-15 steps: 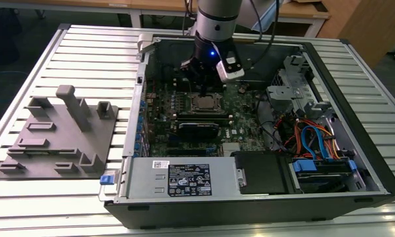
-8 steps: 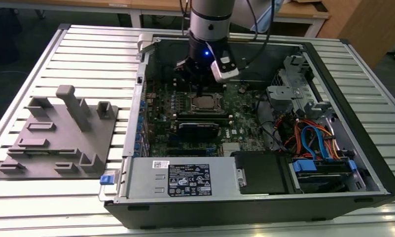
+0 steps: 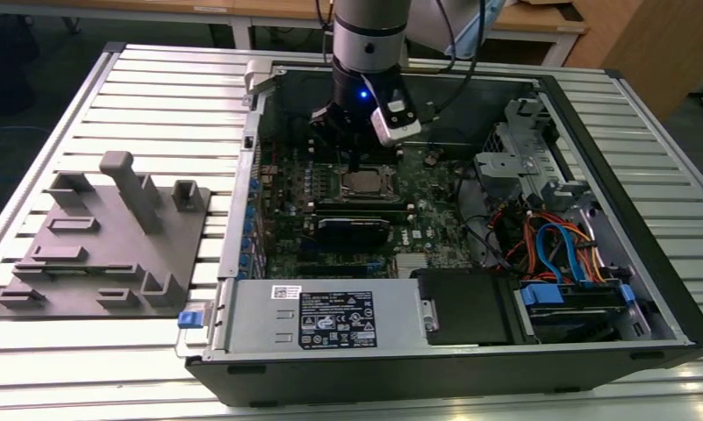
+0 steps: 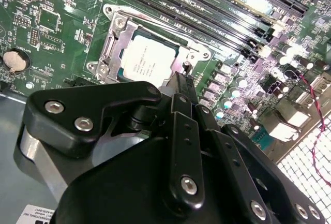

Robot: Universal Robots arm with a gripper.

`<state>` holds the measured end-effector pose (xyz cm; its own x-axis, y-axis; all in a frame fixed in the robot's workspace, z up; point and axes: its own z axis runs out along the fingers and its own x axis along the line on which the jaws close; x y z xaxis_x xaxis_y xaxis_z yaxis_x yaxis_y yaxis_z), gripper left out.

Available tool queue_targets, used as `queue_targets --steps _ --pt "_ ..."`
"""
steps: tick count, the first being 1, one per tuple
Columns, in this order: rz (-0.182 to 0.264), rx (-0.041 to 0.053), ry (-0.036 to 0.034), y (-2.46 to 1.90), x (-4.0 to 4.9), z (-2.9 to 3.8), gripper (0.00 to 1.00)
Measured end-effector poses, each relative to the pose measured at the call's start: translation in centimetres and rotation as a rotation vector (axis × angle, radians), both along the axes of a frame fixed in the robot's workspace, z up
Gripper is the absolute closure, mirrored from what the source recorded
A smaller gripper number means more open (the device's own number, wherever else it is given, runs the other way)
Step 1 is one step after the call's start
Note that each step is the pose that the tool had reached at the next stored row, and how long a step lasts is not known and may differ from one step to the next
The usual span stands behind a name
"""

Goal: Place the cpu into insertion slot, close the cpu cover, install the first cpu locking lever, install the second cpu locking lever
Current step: 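Install the first cpu locking lever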

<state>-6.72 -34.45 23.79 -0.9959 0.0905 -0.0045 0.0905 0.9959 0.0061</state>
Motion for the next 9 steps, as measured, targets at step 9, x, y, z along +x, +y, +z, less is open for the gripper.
queue_targets --steps 9 --pt "0.021 0.0 -0.001 0.0 -0.09 0.0 0.9"
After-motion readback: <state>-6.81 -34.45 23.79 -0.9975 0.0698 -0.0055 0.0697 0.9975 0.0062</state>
